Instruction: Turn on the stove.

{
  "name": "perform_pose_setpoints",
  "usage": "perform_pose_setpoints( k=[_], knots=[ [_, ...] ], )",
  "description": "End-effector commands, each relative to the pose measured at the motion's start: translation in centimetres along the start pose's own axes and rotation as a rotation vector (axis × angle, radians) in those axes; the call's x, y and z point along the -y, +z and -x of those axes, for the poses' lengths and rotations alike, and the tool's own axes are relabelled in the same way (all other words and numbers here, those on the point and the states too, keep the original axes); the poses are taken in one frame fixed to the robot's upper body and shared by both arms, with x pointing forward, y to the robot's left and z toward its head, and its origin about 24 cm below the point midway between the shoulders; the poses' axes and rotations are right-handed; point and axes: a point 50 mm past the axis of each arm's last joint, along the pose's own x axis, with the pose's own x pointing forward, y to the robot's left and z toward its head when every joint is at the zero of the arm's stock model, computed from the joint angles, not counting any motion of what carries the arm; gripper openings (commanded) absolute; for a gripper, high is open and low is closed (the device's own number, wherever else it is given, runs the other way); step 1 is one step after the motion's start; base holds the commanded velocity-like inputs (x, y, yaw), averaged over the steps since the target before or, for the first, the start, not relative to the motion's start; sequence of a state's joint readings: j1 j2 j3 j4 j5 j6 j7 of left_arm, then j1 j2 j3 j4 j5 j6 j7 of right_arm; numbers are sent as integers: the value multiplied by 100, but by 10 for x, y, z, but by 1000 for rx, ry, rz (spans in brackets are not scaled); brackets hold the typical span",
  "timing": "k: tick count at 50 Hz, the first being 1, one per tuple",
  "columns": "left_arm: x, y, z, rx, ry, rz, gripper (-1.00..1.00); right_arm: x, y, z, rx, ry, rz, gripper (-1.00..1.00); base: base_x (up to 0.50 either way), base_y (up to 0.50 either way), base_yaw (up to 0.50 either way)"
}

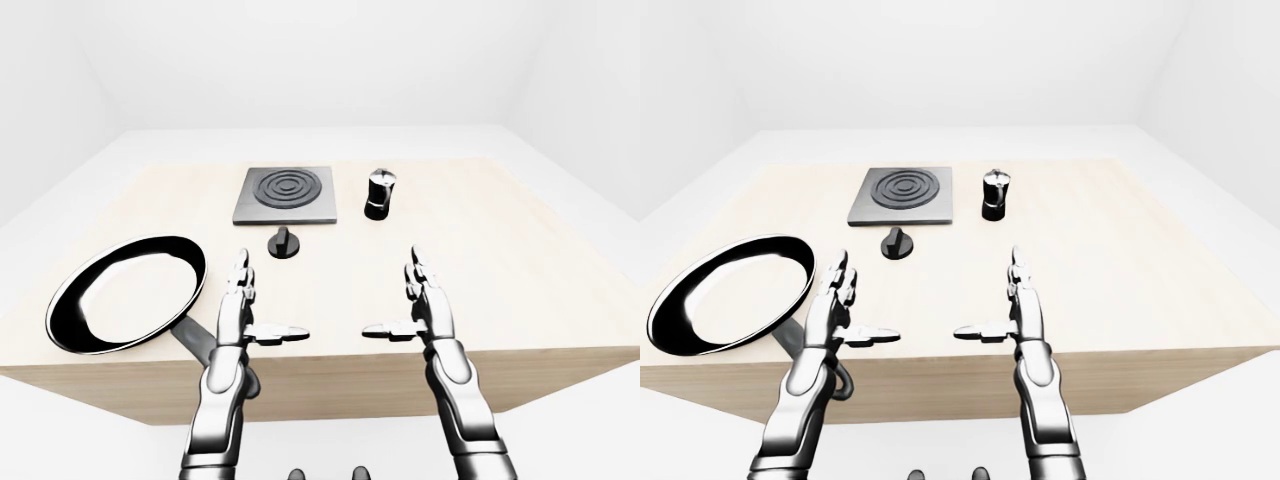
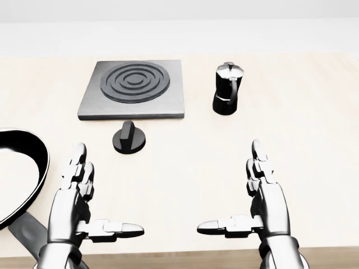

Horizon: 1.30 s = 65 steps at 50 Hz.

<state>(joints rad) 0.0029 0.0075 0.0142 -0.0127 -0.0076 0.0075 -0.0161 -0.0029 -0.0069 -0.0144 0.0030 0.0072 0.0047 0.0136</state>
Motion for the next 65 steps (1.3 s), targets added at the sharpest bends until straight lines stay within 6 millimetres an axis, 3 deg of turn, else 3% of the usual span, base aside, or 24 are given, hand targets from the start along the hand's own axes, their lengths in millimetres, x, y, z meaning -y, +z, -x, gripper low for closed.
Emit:
perform_pose_setpoints(
  k=[1,30,65],
  knots=[
    [-7,1,-1,4,-5,-2,100,7,-2,-2,-14,-1,-1,100,0,0,0],
    [-4,4,2,1,-27,6,100,6,-5,-1,-20,1,11,100,0,0,0],
    [-5,6,2,4,-25,6,100,6,-4,-1,-18,2,10,100,16,0,0]
  ],
)
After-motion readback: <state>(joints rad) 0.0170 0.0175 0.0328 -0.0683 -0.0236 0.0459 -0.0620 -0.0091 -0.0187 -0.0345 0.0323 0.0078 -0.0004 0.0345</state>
